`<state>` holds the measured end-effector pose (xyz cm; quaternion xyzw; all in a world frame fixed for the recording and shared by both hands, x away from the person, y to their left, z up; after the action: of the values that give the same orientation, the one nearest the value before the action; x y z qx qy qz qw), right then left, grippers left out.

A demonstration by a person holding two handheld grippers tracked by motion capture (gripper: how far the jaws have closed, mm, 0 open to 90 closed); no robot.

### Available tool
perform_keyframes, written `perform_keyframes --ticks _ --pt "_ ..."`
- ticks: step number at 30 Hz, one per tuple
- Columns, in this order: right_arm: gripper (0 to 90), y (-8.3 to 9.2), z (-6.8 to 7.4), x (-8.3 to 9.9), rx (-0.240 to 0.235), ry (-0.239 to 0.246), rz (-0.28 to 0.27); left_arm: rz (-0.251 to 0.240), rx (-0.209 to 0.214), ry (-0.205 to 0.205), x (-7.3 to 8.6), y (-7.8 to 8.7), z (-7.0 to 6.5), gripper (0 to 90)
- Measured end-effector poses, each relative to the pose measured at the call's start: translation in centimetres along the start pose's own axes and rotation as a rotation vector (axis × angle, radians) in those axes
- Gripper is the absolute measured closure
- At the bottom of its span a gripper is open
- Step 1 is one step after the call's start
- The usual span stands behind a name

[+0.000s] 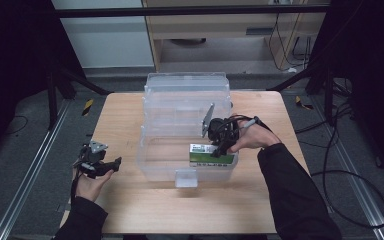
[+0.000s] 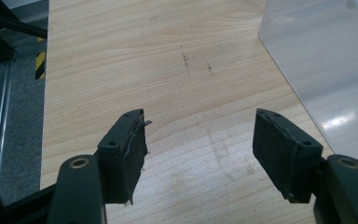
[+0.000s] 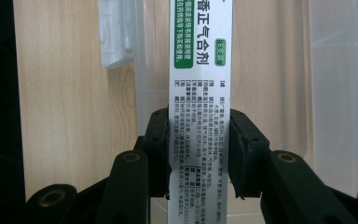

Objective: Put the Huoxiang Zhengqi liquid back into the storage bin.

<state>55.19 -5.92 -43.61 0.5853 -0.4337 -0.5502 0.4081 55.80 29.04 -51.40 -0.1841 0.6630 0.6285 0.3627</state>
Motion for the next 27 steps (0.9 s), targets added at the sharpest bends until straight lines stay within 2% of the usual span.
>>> perform_keyframes --ticks 14,22,27 --pt "63.8 -1.8 0.1 0.3 0.002 0.019 0.033 0.003 -0.001 -0.004 0.0 -0.1 0.0 34.1" --pt "63.7 -2.5 0.2 0.6 0.003 0.018 0.066 0.003 -0.002 -0.006 0.0 -0.1 -0.1 34.0" --pt "63.5 -2.8 0.2 0.6 0.006 0.025 0.069 0.003 -0.002 -0.006 0.0 -0.1 -0.1 34.0"
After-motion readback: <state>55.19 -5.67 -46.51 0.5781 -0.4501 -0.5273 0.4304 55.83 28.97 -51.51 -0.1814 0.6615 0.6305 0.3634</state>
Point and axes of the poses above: each handheld gripper's, and its own axes: y roughly backward along the jaws, x roughly out of its underside, z roughly to its left, the point moved 10 cm from there along -y, roughly forward along the jaws, and after that the axes turned 5 degrees about y, right-handed, at the moved point
